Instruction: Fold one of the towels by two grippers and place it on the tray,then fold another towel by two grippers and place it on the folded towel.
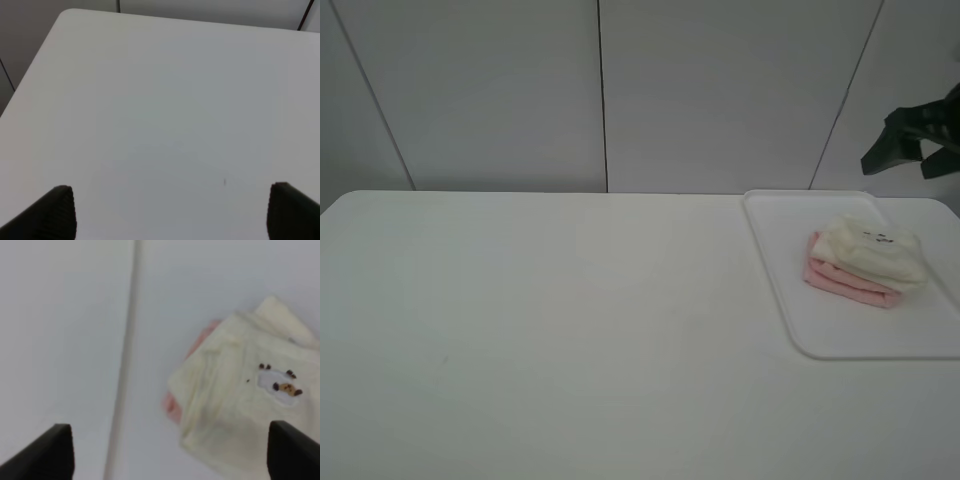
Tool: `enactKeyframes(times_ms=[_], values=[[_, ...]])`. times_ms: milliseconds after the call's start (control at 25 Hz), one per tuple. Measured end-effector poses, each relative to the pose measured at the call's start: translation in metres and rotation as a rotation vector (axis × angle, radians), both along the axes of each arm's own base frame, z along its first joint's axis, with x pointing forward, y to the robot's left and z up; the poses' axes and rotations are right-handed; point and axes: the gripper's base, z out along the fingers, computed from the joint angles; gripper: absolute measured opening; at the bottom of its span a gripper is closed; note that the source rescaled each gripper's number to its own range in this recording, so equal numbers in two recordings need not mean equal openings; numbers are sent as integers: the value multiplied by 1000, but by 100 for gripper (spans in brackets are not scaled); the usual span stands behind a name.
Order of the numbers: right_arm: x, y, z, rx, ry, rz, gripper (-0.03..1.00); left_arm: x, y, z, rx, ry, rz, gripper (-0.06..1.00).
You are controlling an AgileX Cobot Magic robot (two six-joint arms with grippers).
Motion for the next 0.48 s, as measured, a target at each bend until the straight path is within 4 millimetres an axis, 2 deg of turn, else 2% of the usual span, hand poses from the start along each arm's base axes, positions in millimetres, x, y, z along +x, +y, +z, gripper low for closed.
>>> enactKeyframes(times_ms=[280, 480], values=[[-69, 29, 54, -36, -25, 193, 80, 0, 0, 0, 0, 0, 0, 93], [-127, 34, 88, -50, -108, 245, 80, 0, 0, 0, 0, 0, 0, 93]])
